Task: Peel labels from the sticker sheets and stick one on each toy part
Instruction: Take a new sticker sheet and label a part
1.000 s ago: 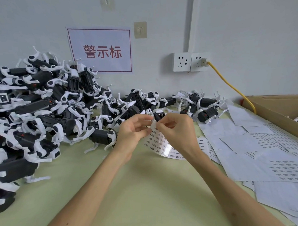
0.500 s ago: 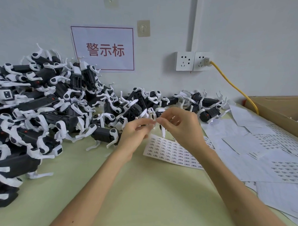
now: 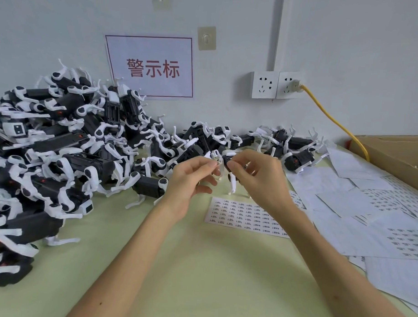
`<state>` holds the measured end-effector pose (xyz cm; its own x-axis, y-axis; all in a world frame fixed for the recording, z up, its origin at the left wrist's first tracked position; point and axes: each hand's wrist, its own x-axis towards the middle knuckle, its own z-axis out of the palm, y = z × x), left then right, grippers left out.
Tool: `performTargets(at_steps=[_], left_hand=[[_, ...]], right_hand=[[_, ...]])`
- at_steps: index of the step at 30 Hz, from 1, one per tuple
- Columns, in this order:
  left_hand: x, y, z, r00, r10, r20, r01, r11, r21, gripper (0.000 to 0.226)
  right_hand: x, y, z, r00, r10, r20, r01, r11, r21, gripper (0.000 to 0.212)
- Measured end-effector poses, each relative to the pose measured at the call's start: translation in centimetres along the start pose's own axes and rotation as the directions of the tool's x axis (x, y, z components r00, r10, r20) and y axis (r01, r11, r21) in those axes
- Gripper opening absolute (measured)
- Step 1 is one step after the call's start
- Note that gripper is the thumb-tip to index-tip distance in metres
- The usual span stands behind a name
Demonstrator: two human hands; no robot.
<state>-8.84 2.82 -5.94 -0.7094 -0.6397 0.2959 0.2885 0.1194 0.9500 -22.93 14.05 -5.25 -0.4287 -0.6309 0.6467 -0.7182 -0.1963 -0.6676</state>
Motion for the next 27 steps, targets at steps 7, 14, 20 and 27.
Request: performTargets(at_steps=[7,14,20,27], left_hand=[[0.0,-0.4,0.4,0.992,0.1,-0.081,-0.094,0.993,0.075,0.016],[0.0,-0.9,0.5,0.986,0.16,-0.036,-0.152,0.974,0.166,0.016],[-0.1,-1.2,0.7,0.984,0.171,0.045,-0.177,0.954,0.241,0.027],[0.4,-1.9,0.4,0.983,0.166,-0.08,-0.131,0.935,0.328,0.032]], right_hand=[[-0.1,-0.3,0.5,0.987,0.136,0.084,-0.157,0.913,0.376,0.008],[-0.3,-0.2,0.7,0.99,0.143,-0.003,-0.132,0.917,0.378,0.009],[-0.5,-0.6,0.7,0.987,0.127,-0.1,-0.095,0.957,0.274,0.011],[0.6,0.8,-0.4,0.927,0.304,-0.22,-0.255,0.941,0.222,0.04]])
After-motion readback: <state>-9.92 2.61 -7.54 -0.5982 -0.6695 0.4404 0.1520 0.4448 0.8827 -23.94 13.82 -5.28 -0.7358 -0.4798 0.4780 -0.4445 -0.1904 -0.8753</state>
